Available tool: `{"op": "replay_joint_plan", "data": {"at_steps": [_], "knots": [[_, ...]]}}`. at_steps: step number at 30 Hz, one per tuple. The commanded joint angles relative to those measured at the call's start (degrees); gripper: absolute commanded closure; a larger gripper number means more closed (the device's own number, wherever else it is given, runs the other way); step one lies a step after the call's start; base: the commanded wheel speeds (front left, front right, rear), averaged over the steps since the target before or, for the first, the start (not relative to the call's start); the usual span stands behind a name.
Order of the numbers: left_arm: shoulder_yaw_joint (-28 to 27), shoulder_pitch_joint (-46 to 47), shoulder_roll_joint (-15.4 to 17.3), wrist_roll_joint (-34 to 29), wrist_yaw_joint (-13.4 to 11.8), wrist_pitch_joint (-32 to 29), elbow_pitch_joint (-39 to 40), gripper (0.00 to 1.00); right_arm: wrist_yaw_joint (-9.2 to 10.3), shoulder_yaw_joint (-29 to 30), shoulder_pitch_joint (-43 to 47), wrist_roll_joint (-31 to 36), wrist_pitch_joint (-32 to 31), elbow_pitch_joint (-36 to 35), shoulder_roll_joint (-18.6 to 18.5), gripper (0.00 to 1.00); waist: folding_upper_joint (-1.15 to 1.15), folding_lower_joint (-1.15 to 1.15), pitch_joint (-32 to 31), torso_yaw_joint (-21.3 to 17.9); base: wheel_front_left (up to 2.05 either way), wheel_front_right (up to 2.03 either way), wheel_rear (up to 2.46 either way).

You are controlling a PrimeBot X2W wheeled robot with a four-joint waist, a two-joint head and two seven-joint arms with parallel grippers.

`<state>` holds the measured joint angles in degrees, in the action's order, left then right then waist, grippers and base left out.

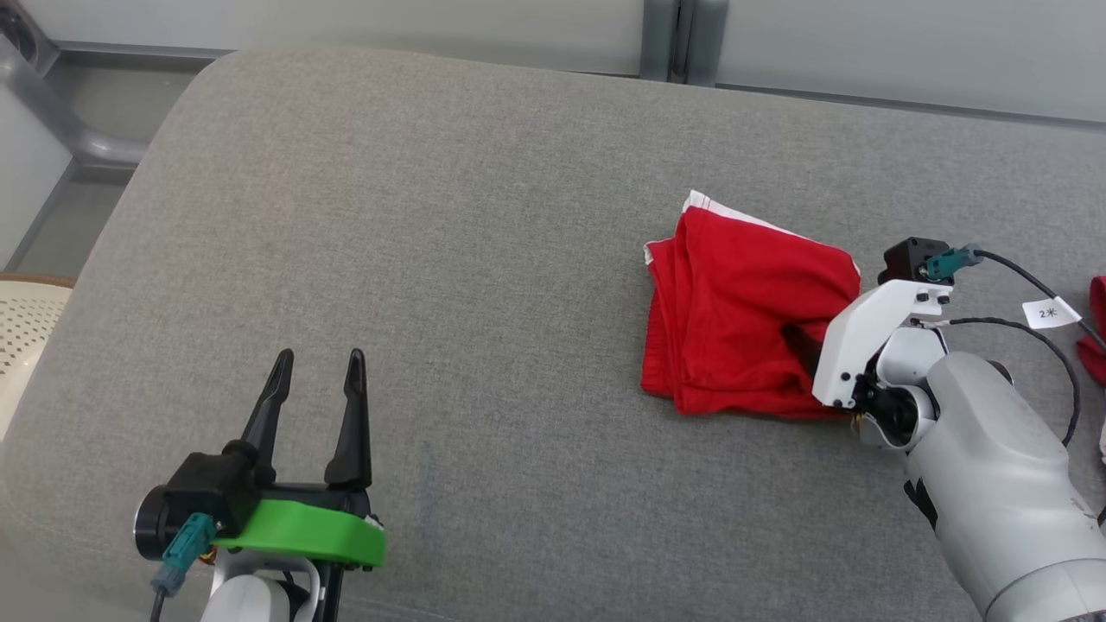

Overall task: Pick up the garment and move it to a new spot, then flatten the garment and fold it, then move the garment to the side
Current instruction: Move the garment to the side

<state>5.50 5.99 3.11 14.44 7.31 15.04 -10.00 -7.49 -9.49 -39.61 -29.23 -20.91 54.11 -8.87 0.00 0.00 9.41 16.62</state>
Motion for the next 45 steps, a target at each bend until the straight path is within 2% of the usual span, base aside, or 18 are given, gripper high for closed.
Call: {"op": "replay_joint_plan", "data": {"at_steps": [1,2,3,4,5,11,15,25,29,35,39,45], "knots": [[-0.1,1.0,-0.1,0.2,0.2,0.2,-0.2,0.0,0.0,-0.2,0.6,-0.7,-0.3,1.5,0.7,0.0,0.0,0.0,0.6,0.5,0.0,0.0,0.0],[-0.1,1.0,-0.1,0.1,0.2,0.2,-0.3,0.0,0.0,-0.4,0.7,-0.9,0.0,1.7,1.2,0.03,0.0,0.0,0.5,0.4,0.0,0.0,0.0],[-0.2,1.0,-0.1,0.1,0.2,0.2,-0.3,0.0,-0.01,-0.7,0.7,-1.1,0.4,1.8,1.4,0.47,0.0,0.0,0.4,0.3,0.0,0.0,0.0],[-0.2,1.0,-0.1,0.0,0.2,0.2,-0.4,0.0,-0.02,-1.0,0.7,-1.4,1.1,1.7,1.6,0.66,0.0,0.0,0.2,0.1,0.0,0.0,0.0],[-0.2,1.0,-0.1,0.0,0.2,0.2,-0.4,0.0,-0.02,-1.3,0.7,-1.6,1.7,1.6,1.6,1.0,0.0,0.0,0.1,-0.1,0.0,0.0,0.0],[0.0,0.6,-0.1,-0.6,0.2,0.2,-0.4,0.0,0.0,-3.1,0.3,-3.1,6.3,0.0,0.8,1.0,0.0,0.0,-1.7,-2.3,0.0,0.0,0.0],[0.8,0.3,0.5,-1.1,0.2,0.2,0.0,0.0,-0.01,-5.1,0.5,-4.3,8.4,-1.3,0.2,1.0,0.0,0.0,-3.4,-5.2,0.0,0.0,0.0],[5.3,1.0,1.1,-0.5,0.2,0.2,0.6,0.0,0.0,-12.0,2.0,-6.6,10.1,-6.7,-2.0,1.0,0.0,0.0,-5.9,-17.8,0.0,0.0,0.0],[7.7,1.8,1.1,0.0,0.2,0.2,0.3,0.0,0.0,-13.8,1.9,-7.6,10.2,-8.5,-2.9,1.0,0.0,0.0,-5.6,-22.8,0.0,0.0,0.0],[10.5,3.6,1.4,0.2,0.2,0.2,0.0,0.0,0.0,-15.4,0.9,-8.9,11.2,-10.4,-3.7,1.0,0.0,0.0,-3.9,-28.3,0.0,0.0,0.0],[11.3,4.8,2.1,0.3,0.2,0.2,-0.2,0.0,0.0,-16.5,-0.3,-9.4,12.1,-11.1,-3.6,1.0,0.0,0.0,-2.3,-30.9,0.0,0.0,0.0],[12.6,6.7,3.2,0.1,0.2,0.2,-0.4,0.0,0.0,-19.9,-4.1,-10.0,13.3,-12.8,-5.4,1.0,0.0,0.0,1.3,-32.0,0.0,0.0,0.0]]}}
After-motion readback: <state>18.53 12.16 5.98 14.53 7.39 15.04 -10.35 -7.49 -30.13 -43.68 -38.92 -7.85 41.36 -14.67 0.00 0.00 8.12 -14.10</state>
